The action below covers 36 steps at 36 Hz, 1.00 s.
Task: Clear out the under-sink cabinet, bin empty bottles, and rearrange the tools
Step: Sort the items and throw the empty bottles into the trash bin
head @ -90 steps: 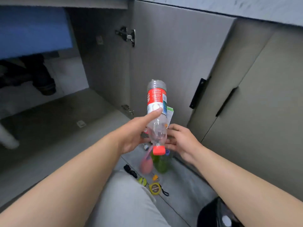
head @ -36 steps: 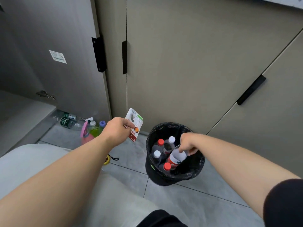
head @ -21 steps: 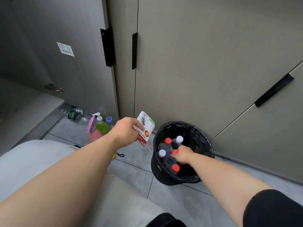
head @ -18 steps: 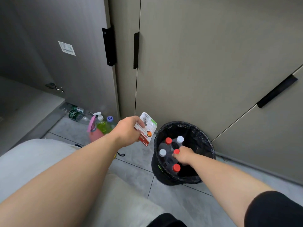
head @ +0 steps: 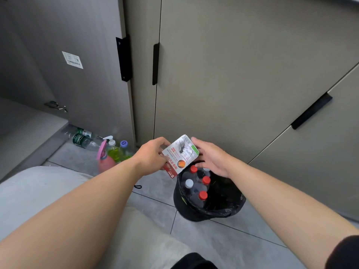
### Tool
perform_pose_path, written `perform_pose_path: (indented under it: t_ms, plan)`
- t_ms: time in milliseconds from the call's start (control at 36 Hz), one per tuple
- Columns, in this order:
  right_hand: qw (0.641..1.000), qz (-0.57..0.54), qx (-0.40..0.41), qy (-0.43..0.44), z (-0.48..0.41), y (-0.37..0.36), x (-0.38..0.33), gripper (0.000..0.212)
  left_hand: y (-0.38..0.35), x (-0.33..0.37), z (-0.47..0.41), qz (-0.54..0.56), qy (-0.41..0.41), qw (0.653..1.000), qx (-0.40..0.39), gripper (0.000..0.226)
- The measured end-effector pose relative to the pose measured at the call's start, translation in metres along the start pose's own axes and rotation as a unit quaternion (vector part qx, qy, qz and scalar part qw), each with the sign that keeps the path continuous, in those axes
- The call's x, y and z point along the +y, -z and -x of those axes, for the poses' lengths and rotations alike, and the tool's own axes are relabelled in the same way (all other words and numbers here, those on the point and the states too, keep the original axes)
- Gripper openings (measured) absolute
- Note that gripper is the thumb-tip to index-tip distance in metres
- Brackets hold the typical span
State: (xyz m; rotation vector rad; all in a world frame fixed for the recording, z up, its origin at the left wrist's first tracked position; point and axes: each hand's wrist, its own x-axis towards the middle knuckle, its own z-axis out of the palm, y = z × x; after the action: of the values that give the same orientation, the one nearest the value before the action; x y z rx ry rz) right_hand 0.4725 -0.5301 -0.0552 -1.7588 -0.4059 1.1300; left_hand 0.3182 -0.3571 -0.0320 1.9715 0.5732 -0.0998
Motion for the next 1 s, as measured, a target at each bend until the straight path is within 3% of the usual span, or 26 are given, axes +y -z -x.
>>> perform_pose_path:
  t_ms: [83,194,333,417,500,611,722,833,1000]
  plan:
    - [0.997,0.068,0.006,0.048,0.003,-0.003,-0.002,0.025,0.001,0.002,0.003,0.01,-0.005,1.0,-0.003,0.017]
    - [0.997,0.067,0.019,0.045,0.003,0.003,-0.003,0.023,0.003,0.004,0.007,0.003,-0.008,1.0,0.0,0.015]
    - [0.967,0.184,0.179,0.005,-0.004,0.017,0.002,0.019,0.007,0.001,0.008,-0.02,0.003,0.999,0.037,0.018]
    - [0.946,0.22,0.234,-0.038,-0.009,0.018,0.011,0.014,0.007,0.0,0.008,-0.025,0.004,0.999,0.042,0.015]
    - [0.942,0.215,0.243,-0.082,-0.014,0.012,0.021,0.011,0.006,-0.001,0.008,-0.03,0.007,0.999,0.037,0.014]
    - [0.945,0.155,0.257,-0.132,-0.028,-0.002,0.04,0.027,0.006,-0.003,0.009,-0.03,0.013,0.999,0.033,0.013]
    - [0.954,0.087,0.234,-0.169,-0.038,-0.018,0.056,0.027,0.007,-0.005,0.008,-0.034,0.023,0.999,0.032,0.013]
    - [0.945,0.171,0.207,-0.188,-0.04,-0.028,0.057,0.042,0.01,-0.011,0.007,-0.036,0.028,0.998,0.036,0.013]
    - [0.903,0.343,0.232,-0.111,-0.043,-0.025,0.033,0.034,0.02,-0.015,0.004,-0.067,0.027,0.996,0.054,0.009]
